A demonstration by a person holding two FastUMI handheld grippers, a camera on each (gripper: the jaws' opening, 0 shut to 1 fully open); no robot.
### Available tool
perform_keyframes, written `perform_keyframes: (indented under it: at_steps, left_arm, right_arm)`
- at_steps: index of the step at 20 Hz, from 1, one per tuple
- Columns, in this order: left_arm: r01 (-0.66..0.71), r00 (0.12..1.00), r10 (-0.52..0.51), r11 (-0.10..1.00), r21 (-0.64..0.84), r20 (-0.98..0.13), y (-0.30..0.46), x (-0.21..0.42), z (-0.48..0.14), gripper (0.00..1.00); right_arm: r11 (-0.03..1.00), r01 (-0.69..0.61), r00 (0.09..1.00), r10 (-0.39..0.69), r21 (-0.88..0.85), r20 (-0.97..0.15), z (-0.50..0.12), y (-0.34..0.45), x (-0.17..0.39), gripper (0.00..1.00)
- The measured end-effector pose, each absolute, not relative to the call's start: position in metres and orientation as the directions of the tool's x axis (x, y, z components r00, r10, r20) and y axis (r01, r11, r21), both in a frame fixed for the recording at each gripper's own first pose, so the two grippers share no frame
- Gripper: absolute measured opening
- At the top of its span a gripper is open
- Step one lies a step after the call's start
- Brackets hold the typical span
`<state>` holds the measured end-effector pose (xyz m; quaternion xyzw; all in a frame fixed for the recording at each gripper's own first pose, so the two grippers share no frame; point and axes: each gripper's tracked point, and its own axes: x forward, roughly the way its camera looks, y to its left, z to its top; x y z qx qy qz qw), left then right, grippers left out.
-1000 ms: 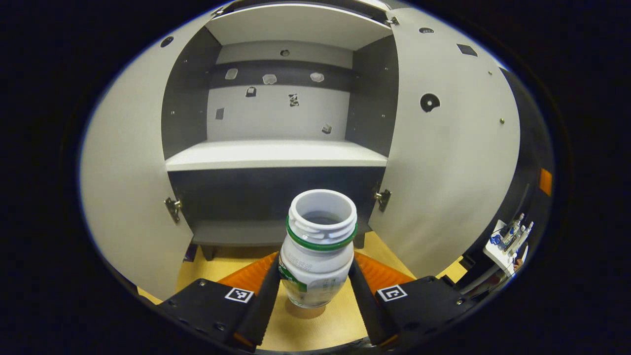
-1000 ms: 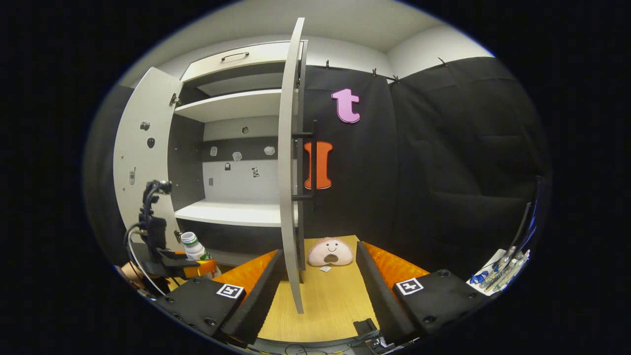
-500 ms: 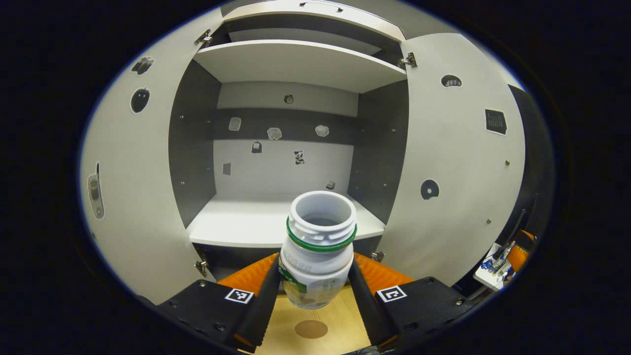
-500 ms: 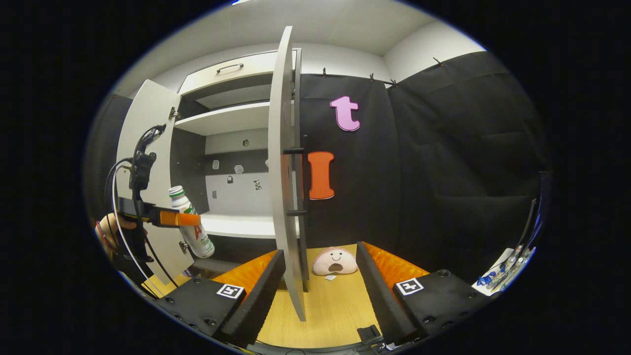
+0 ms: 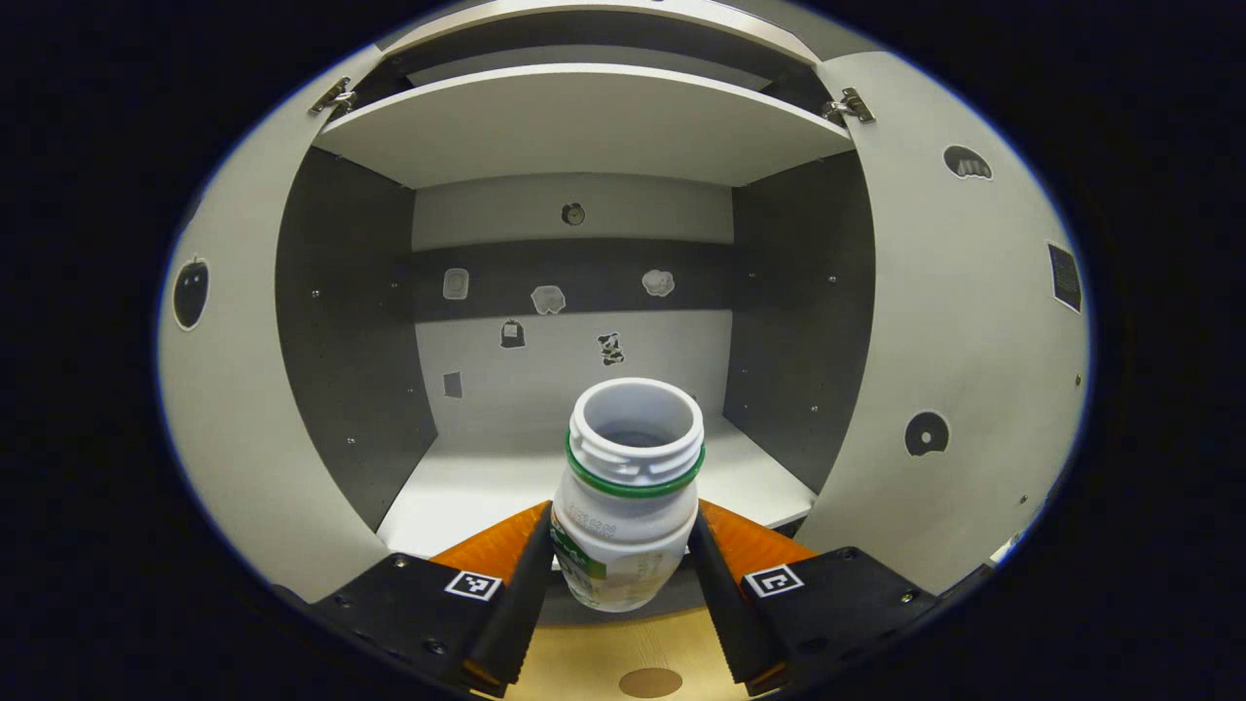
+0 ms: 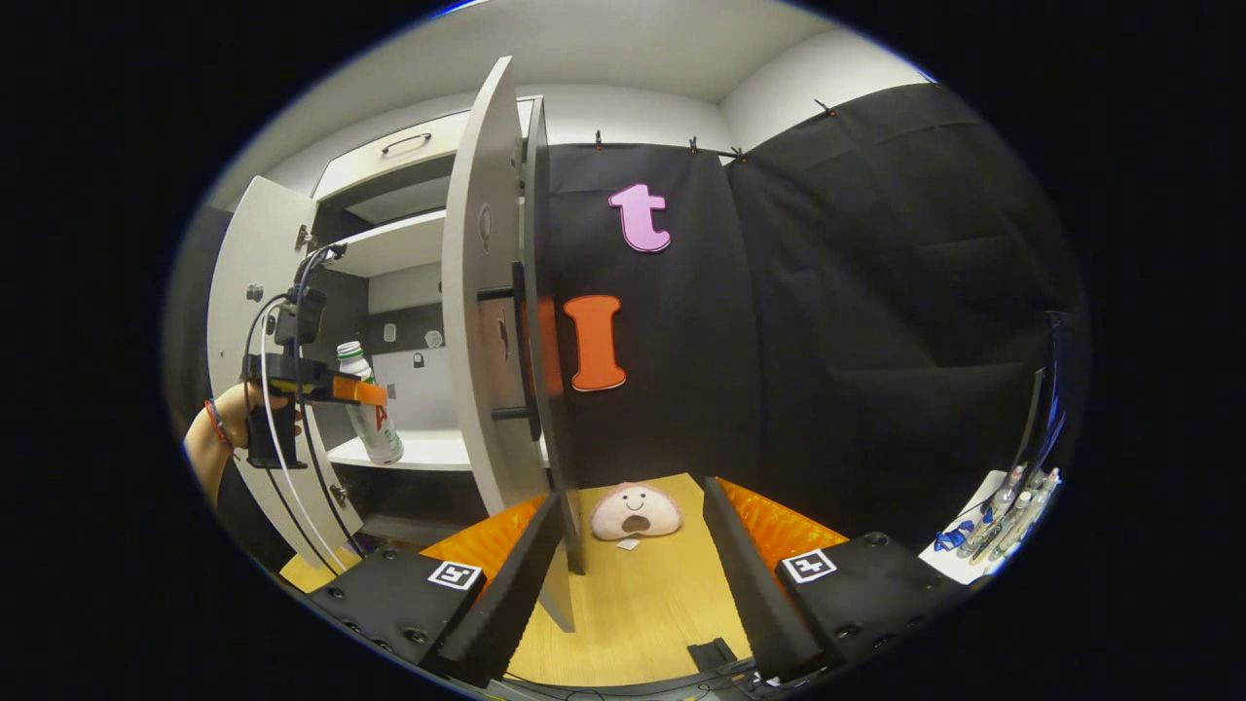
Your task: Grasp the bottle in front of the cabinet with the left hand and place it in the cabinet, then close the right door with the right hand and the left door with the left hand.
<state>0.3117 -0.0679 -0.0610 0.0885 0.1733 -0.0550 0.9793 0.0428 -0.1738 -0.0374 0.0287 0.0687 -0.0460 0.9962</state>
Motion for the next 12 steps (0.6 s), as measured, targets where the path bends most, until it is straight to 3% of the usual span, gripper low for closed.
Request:
perform_keyframes:
  at_steps: [12]
  left_arm:
    - [0.062,0.924,0.007,0.984,0.167,-0.383,-0.068,0.394,-0.097,0.76]
  right_arm:
    - [0.989,0.146,0.975,-0.138,0.037,-0.173,-0.044,-0.210,0.054,0.96]
